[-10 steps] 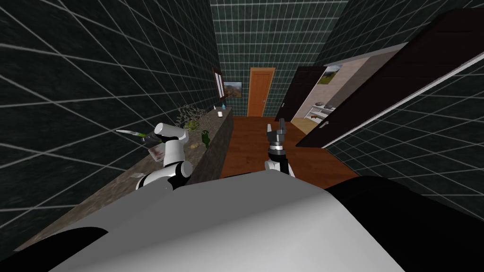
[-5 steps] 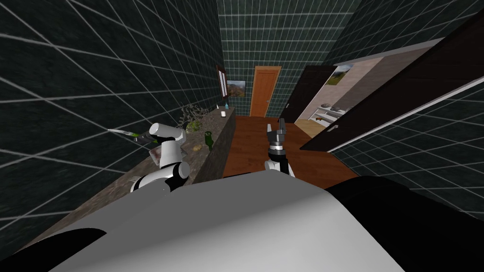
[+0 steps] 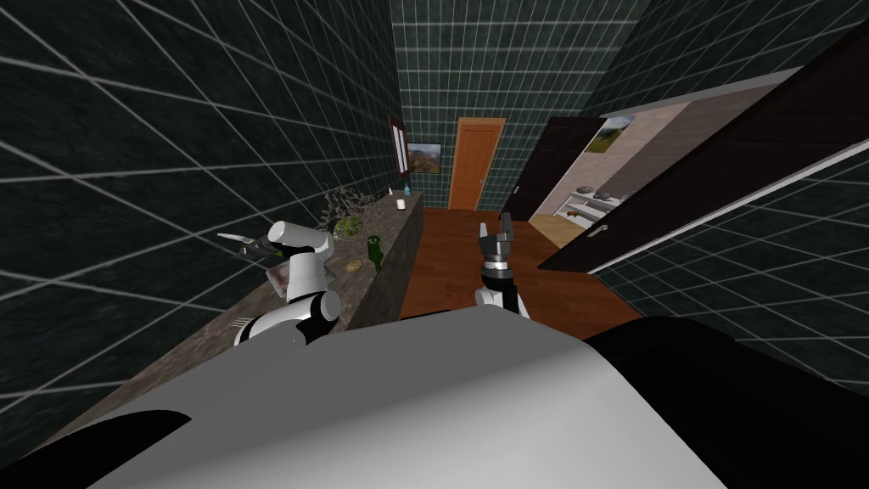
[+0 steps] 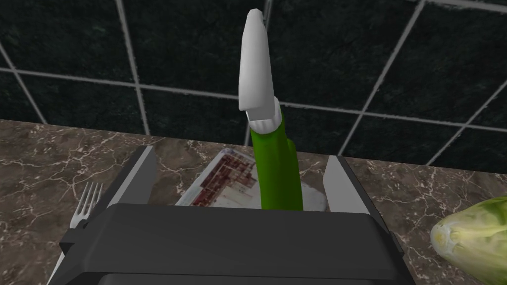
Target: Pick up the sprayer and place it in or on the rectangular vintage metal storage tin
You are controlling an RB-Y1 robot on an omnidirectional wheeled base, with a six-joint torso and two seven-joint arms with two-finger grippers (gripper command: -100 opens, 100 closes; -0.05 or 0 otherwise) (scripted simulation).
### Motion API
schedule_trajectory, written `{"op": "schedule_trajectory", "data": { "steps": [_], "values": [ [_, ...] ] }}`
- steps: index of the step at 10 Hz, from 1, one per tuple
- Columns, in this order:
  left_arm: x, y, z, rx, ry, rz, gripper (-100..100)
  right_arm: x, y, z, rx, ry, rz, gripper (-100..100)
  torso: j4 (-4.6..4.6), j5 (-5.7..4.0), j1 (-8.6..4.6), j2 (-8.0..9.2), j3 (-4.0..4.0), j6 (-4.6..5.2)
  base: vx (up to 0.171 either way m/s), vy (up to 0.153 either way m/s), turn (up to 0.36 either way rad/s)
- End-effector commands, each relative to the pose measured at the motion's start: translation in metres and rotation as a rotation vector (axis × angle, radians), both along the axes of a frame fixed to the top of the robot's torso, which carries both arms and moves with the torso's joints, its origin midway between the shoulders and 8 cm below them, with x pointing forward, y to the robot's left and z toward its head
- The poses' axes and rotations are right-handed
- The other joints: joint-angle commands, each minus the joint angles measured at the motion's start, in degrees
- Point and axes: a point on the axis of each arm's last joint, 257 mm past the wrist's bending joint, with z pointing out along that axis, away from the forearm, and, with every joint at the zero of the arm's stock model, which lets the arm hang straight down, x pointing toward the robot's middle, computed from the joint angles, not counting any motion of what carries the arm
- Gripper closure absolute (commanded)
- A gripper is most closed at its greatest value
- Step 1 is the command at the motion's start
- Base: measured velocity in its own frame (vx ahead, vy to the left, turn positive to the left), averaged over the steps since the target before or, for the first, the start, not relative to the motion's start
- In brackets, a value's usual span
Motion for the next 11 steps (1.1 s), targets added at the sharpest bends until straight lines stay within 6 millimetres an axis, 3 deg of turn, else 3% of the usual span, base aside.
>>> {"op": "schedule_trajectory", "data": {
  "steps": [1,5,7,8,11],
  "values": [
    [0.0,0.003,0.019,0.002,-0.003,0.003,-100,0.0,0.0,0.0,0.0,0.0,0.0,0,0.0,0.0,0.0,0.0,0.0,0.0,-0.007,-0.012,-0.003],
    [0.0,0.009,0.057,0.005,-0.009,0.004,-100,0.0,0.0,0.0,0.0,0.0,0.0,0,0.02,-0.02,-0.07,0.06,0.04,0.0,-0.012,-0.017,-0.001],
    [0.0,0.009,0.058,0.006,-0.011,0.003,-100,0.0,0.0,0.0,0.0,0.0,0.0,0,0.01,-0.02,-0.07,0.05,0.03,0.0,-0.005,-0.011,0.0],
    [-0.001,0.009,0.058,0.005,-0.009,0.004,0,0.0,0.0,0.0,0.0,0.0,0.0,0,0.0,-0.01,-0.04,0.03,0.02,0.0,0.0,0.0,0.0],
    [0.0,0.008,0.059,0.006,-0.011,0.002,0,0.0,0.0,0.0,0.0,0.0,0.0,0,-0.01,0.04,0.04,0.05,0.02,-0.07,0.0,0.0,0.0]
  ]
}}
